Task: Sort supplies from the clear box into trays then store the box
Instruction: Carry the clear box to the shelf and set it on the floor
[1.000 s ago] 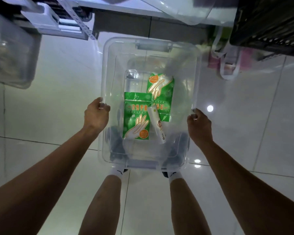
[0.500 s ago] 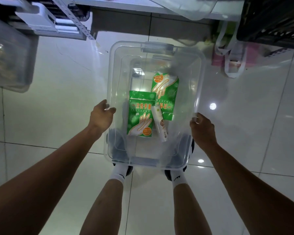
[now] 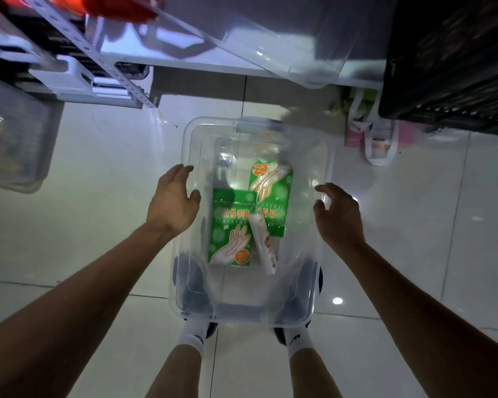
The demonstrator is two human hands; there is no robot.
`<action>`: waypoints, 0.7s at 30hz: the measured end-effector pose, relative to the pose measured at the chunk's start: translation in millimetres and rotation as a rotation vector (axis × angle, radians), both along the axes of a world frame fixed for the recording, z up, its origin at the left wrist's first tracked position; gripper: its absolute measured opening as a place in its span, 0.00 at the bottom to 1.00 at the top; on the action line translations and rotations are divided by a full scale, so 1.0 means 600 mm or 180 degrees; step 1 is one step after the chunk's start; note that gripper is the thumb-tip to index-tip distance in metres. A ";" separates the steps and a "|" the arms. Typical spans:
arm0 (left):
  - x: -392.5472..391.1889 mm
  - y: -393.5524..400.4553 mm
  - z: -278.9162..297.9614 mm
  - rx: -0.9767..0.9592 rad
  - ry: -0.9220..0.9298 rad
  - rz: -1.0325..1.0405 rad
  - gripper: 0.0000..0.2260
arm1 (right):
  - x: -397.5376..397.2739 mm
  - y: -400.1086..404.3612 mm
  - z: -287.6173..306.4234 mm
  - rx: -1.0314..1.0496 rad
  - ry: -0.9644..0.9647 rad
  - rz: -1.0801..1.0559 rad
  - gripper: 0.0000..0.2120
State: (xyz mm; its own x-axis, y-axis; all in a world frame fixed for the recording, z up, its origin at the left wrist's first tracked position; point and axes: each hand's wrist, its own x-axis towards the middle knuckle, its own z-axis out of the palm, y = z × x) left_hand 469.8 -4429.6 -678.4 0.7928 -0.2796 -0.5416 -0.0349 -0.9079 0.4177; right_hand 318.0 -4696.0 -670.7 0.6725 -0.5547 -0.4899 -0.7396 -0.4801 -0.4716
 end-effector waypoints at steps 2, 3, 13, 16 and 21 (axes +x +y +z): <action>0.040 -0.030 0.005 -0.0049 -0.0274 -0.0519 0.26 | 0.048 -0.017 0.001 -0.0189 -0.0191 0.0222 0.18; 0.061 -0.048 0.008 -0.0082 -0.0408 -0.0734 0.27 | 0.074 -0.027 0.001 -0.0260 -0.0277 0.0306 0.19; 0.226 -0.223 0.016 0.0293 -0.0895 -0.1835 0.33 | 0.277 -0.116 -0.030 -0.1175 -0.0527 0.1360 0.28; 0.239 -0.240 0.007 0.0439 -0.0652 -0.1844 0.34 | 0.289 -0.125 -0.050 -0.1474 -0.0436 0.1508 0.27; 0.214 -0.245 -0.007 -0.0674 -0.0311 -0.0389 0.24 | 0.300 -0.116 -0.061 -0.1945 -0.0435 0.1366 0.15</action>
